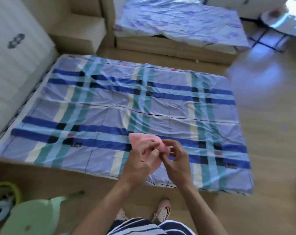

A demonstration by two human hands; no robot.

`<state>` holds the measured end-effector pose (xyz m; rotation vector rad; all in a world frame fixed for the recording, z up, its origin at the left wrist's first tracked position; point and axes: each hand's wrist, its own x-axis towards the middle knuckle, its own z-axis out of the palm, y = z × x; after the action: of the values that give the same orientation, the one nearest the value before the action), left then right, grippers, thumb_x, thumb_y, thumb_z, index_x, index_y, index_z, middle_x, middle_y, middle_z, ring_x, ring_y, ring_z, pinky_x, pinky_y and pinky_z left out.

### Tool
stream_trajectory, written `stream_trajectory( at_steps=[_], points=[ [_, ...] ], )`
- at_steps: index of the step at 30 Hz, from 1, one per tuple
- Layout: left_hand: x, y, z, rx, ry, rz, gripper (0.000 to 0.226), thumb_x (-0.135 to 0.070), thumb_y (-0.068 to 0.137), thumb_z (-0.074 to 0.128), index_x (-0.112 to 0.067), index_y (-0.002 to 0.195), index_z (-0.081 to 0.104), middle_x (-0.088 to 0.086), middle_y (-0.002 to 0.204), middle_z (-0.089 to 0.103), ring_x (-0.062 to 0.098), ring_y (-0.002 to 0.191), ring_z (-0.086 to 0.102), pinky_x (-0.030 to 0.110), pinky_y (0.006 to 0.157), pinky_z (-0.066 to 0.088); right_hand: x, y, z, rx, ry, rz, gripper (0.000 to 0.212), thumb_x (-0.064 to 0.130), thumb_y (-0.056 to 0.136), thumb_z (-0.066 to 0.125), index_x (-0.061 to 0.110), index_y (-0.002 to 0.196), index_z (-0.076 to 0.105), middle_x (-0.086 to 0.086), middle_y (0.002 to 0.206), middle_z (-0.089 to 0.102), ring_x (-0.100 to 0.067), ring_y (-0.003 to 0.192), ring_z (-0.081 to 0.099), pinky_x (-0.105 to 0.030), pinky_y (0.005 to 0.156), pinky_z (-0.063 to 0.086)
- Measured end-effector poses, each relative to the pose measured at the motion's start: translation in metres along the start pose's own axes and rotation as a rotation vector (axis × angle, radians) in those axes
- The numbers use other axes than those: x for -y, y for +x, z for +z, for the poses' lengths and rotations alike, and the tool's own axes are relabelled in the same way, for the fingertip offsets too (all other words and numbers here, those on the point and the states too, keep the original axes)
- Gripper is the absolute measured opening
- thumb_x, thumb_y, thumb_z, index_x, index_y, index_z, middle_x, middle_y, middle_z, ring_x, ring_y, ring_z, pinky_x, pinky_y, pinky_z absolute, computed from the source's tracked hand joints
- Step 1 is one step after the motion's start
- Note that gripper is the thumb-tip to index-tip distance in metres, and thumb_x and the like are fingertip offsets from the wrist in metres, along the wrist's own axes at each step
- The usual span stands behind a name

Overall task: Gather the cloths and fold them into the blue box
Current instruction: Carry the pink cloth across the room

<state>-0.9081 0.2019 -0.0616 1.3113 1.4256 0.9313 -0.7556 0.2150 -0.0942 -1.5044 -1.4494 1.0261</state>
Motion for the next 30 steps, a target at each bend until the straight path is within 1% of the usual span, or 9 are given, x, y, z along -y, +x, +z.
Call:
stream_trajectory(
  at_steps=[4, 8, 12, 15, 19, 21, 25, 28, 30],
  points=[
    [-0.04, 0.008, 0.075, 0.18, 0.023, 0.086, 0.024, -0.016, 0.098, 0.06, -0.031, 0.114, 0.069, -0.014, 0.11, 0.072, 0.007, 0.105, 0.067, 0.026, 0.093, 0.052, -0.022, -0.013, -0.087, -0.194, 0.047, 0.05, 0.022, 0.005, 0.085, 0.073, 0.023, 0.098, 0.068, 0.008, 0.097, 0.072, -0.011, 0.086, 0.069, -0.022, 0.074, 0.055],
    [-0.067, 0.013, 0.159, 0.275, 0.042, 0.151, 0.02, -0.031, 0.094, 0.062, -0.035, 0.113, 0.067, -0.019, 0.109, 0.071, 0.004, 0.107, 0.066, 0.025, 0.091, 0.052, -0.054, -0.036, -0.178, -0.39, 0.091, 0.116, 0.018, 0.01, 0.088, 0.073, 0.026, 0.095, 0.069, 0.007, 0.09, 0.074, -0.014, 0.082, 0.071, -0.031, 0.071, 0.058],
    [-0.08, 0.02, 0.228, 0.355, 0.024, 0.164, 0.021, -0.022, 0.098, 0.061, -0.035, 0.113, 0.065, -0.018, 0.108, 0.073, -0.001, 0.106, 0.066, 0.012, 0.085, 0.05, -0.079, -0.062, -0.252, -0.573, 0.094, 0.165, 0.014, 0.016, 0.088, 0.074, 0.025, 0.097, 0.07, 0.008, 0.089, 0.074, -0.013, 0.083, 0.071, -0.033, 0.073, 0.06],
    [-0.092, 0.019, 0.274, 0.406, 0.008, 0.195, 0.027, -0.039, 0.096, 0.05, -0.033, 0.118, 0.066, -0.015, 0.117, 0.071, -0.004, 0.109, 0.065, 0.01, 0.088, 0.048, -0.093, -0.084, -0.302, -0.715, 0.123, 0.202, 0.013, 0.016, 0.089, 0.073, 0.027, 0.095, 0.07, 0.006, 0.088, 0.074, -0.012, 0.08, 0.071, -0.032, 0.071, 0.059],
    [-0.114, 0.016, 0.334, 0.506, 0.004, 0.267, 0.053, -0.059, 0.093, 0.038, -0.029, 0.129, 0.063, -0.013, 0.13, 0.066, 0.002, 0.123, 0.059, 0.03, 0.103, 0.047, -0.106, -0.109, -0.361, -0.931, 0.177, 0.247, 0.017, 0.011, 0.089, 0.07, 0.028, 0.091, 0.071, 0.001, 0.086, 0.075, -0.015, 0.075, 0.071, -0.029, 0.068, 0.056],
    [-0.126, 0.017, 0.368, 0.562, -0.008, 0.29, 0.057, -0.061, 0.092, 0.036, -0.027, 0.131, 0.061, -0.013, 0.131, 0.064, 0.001, 0.123, 0.058, 0.032, 0.104, 0.046, -0.11, -0.119, -0.388, -1.026, 0.172, 0.264, 0.014, 0.011, 0.09, 0.069, 0.025, 0.091, 0.071, 0.001, 0.086, 0.074, -0.016, 0.075, 0.071, -0.029, 0.066, 0.055],
    [-0.15, 0.017, 0.434, 0.656, -0.041, 0.328, 0.055, -0.057, 0.093, 0.037, -0.023, 0.129, 0.061, -0.008, 0.13, 0.065, 0.005, 0.12, 0.061, 0.028, 0.1, 0.049, -0.12, -0.135, -0.44, -1.175, 0.15, 0.293, 0.01, 0.014, 0.092, 0.067, 0.023, 0.093, 0.07, 0.002, 0.087, 0.074, -0.016, 0.078, 0.071, -0.033, 0.068, 0.058],
    [-0.162, 0.024, 0.485, 0.712, -0.033, 0.347, 0.047, -0.046, 0.098, 0.038, -0.019, 0.129, 0.061, -0.006, 0.13, 0.065, 0.002, 0.119, 0.06, 0.01, 0.09, 0.049, -0.132, -0.141, -0.482, -1.233, 0.108, 0.299, 0.007, 0.018, 0.093, 0.068, 0.025, 0.094, 0.07, 0.002, 0.091, 0.074, -0.018, 0.082, 0.071, -0.039, 0.072, 0.06],
    [-0.168, 0.03, 0.521, 0.737, -0.02, 0.358, 0.045, -0.043, 0.098, 0.039, -0.019, 0.13, 0.061, -0.008, 0.129, 0.065, 0.001, 0.119, 0.06, 0.005, 0.088, 0.046, -0.142, -0.142, -0.512, -1.262, 0.076, 0.312, 0.006, 0.019, 0.092, 0.069, 0.025, 0.095, 0.07, 0.003, 0.092, 0.074, -0.018, 0.083, 0.071, -0.038, 0.073, 0.06]
  ],
)
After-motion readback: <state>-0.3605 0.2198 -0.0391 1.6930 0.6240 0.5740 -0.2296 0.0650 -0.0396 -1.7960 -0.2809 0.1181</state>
